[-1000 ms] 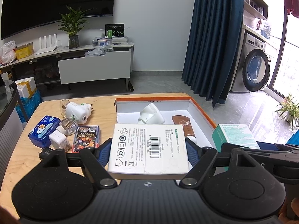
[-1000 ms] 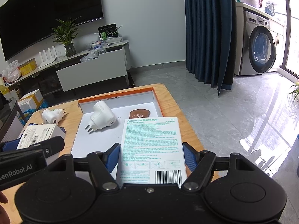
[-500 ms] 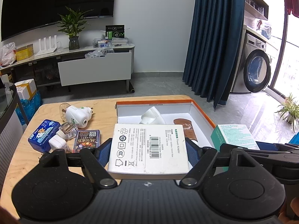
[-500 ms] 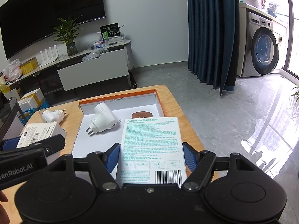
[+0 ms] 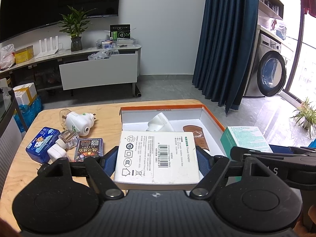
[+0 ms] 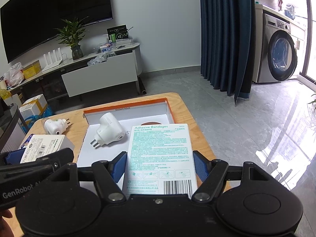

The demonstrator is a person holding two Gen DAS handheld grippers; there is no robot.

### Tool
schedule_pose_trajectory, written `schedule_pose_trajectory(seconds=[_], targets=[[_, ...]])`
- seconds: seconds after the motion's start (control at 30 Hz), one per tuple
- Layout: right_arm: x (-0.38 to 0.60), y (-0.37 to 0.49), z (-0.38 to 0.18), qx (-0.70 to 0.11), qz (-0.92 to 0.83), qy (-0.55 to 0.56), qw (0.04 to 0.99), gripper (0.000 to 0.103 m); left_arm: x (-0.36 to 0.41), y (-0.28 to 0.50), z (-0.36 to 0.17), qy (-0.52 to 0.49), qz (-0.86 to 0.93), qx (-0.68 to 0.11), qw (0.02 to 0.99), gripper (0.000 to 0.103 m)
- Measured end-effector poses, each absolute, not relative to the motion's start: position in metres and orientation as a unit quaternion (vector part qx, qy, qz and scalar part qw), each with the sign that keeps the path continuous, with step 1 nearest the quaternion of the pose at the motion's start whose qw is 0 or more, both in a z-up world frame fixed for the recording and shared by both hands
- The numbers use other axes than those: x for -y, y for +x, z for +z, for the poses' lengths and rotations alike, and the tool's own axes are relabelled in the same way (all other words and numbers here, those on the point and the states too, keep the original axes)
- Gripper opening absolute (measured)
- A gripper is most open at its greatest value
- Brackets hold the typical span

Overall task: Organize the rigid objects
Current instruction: 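Hold both boxes above the lid beside the placed adapter and tube, then move the white box and teal bandage box further over the lid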

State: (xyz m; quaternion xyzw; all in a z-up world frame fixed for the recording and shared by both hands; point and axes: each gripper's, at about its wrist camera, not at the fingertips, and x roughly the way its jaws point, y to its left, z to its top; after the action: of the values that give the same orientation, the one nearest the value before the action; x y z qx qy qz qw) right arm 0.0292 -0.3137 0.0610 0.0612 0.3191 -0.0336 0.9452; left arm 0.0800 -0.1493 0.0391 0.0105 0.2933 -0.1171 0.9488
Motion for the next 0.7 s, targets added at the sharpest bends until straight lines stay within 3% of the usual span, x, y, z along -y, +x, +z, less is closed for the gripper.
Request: schedule_pose_trajectory(seconds=[0.7], targets=[[0.313, 0.046, 0.059, -0.323, -0.029, 0.049, 0.945, 0.084, 0.149, 0.094, 0.034, 0.006, -0.116, -0.301, 0.946, 0.079]])
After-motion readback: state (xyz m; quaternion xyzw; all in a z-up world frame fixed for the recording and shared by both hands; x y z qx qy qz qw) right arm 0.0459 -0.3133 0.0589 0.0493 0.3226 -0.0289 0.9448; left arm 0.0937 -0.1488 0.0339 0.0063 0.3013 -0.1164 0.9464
